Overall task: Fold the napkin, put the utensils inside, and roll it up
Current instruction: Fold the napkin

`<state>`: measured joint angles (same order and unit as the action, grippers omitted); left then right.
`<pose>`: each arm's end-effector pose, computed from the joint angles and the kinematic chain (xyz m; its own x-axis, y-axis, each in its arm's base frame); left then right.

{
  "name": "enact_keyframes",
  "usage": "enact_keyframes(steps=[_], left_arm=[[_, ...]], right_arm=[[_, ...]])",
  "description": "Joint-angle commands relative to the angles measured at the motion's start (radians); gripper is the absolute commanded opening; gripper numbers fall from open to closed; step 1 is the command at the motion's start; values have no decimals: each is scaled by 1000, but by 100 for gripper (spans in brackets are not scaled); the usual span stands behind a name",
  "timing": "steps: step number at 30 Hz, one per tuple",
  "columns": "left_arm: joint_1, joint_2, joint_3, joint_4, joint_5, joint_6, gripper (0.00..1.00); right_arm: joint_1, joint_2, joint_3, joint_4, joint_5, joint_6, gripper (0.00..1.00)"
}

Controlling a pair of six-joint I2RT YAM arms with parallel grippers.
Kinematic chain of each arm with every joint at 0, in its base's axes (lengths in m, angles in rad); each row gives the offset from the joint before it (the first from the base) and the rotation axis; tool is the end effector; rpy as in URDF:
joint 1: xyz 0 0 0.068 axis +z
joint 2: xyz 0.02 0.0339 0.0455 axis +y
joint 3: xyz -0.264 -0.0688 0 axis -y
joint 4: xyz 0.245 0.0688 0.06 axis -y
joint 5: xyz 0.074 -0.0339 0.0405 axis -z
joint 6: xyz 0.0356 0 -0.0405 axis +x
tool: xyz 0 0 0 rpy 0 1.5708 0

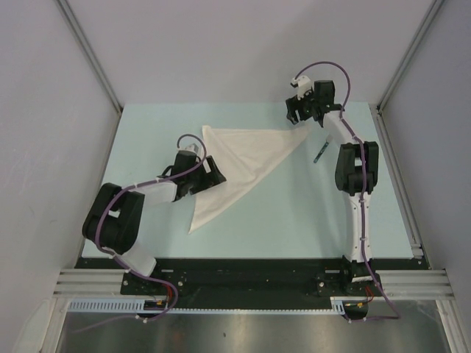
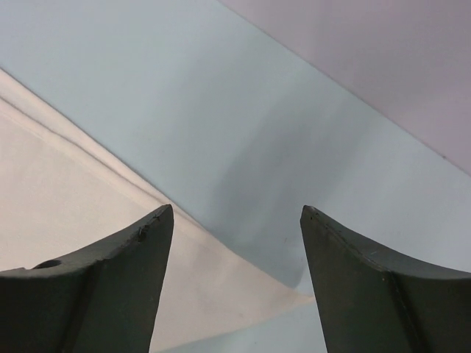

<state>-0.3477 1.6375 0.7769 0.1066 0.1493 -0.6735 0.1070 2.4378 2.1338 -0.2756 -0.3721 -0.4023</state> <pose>0.3013 -0.1148 0.1555 -0.7768 -0.3745 -0.5063 -0.0584 0.8433 -0.5343 0.5581 0.0730 0.2096 -0.3437 -0.4038 -0.8478 -0.5831 0.7995 -0.1444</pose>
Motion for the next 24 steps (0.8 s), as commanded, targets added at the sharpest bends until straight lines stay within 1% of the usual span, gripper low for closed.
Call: enact_keyframes(steps=[1,2,5,10,15,17,21,24], left_arm=[[1,-62,-45,-28,-5,5,93],[1,-74,-50,-31,-5,5,93],[1,-99,-70,-38,-2,6,93],[1,-136,-93,-44,-7,8,93],[1,-154,-102,-48,-7,11,94],[1,-159,-103,-50,-5,11,94],[1,-169,-110,-51,-8,11,93],[1,-177,-116,-54,-5,12,93]], right_arm=[[0,35,66,-62,-24,-44,73],[-1,38,66,-77,-27,-47,71],[-3,53,72,-109,-34,-67,68],[-13,84,113,-192,-42,-87,69],[-18,92,112,-197,-39,-93,68],[-17,95,112,-203,-27,-96,66],[-18,95,106,-212,-10,-101,59],[-18,96,94,-214,1,-109,55]])
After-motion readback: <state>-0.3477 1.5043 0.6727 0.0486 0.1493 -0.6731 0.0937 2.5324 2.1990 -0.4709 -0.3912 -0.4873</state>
